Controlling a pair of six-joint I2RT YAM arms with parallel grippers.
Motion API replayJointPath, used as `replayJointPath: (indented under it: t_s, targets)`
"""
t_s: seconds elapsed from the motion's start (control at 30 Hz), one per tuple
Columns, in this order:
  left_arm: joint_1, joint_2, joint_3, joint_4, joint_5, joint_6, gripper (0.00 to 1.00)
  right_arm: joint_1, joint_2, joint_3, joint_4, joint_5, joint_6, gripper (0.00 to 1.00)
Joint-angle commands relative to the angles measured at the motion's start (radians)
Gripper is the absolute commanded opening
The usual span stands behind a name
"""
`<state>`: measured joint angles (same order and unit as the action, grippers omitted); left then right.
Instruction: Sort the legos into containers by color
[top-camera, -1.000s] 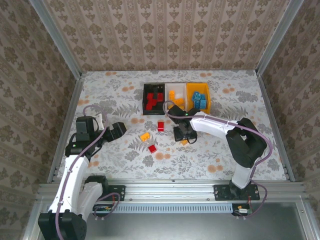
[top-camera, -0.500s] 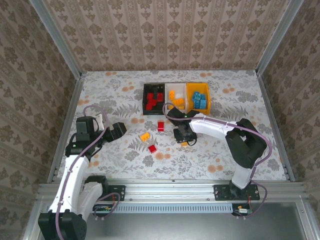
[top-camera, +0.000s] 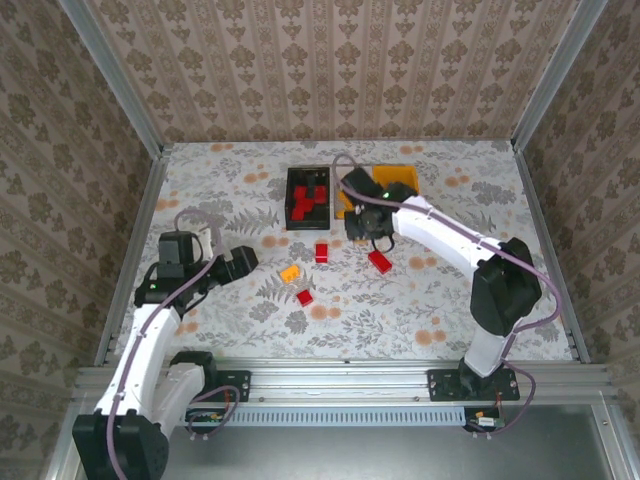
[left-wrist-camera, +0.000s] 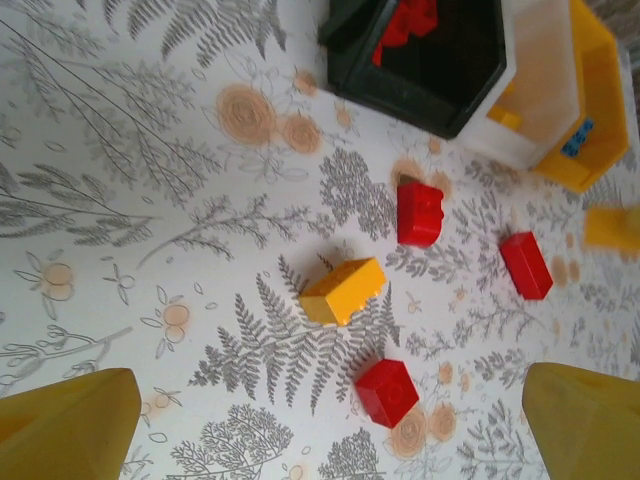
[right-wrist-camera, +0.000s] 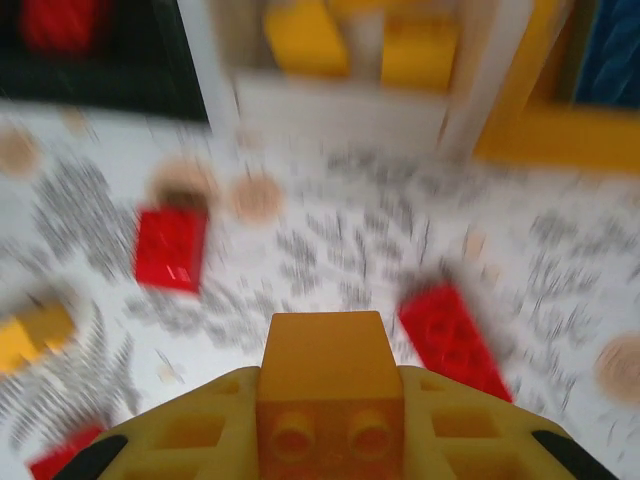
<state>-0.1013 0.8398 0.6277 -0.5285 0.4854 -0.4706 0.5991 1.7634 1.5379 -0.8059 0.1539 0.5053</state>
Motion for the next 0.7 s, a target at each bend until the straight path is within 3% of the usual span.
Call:
replayJointPath:
  t_s: [0.0, 0.23, 0.37, 0.4, 0.53, 0.67]
  targets:
    - [-0.066, 0.056, 0.02, -0.018, -0.028, 0.043, 1.0, -0.052, 0.079, 0.115, 0.045, 0.021, -0.083, 0.26]
    - [-0.236, 0.219, 0.141, -0.112, -0.161, 0.103, 1.0, -0.127, 0.347, 0.368, 0.119, -0.019, -0.13, 0.26]
    - [-0.282, 0.301, 0.189, -0.112, -0.188, 0.117, 1.0, -0.153, 0.486, 0.525, 0.081, -0.025, -0.136, 0.26]
    - [-0.289, 0.32, 0.2, -0.11, -0.19, 0.119, 1.0, -0.158, 0.506, 0.548, 0.073, -0.027, -0.135, 0.28]
    - [-0.338, 0.43, 0.258, -0.112, -0.223, 0.152, 1.0, -0.164, 0.52, 0.597, 0.039, -0.063, -0.136, 0.55]
    - [-0.422, 0.559, 0.341, -0.14, -0.294, 0.21, 0.99, -0.165, 0.391, 0.495, 0.075, -0.092, -0.136, 0.62]
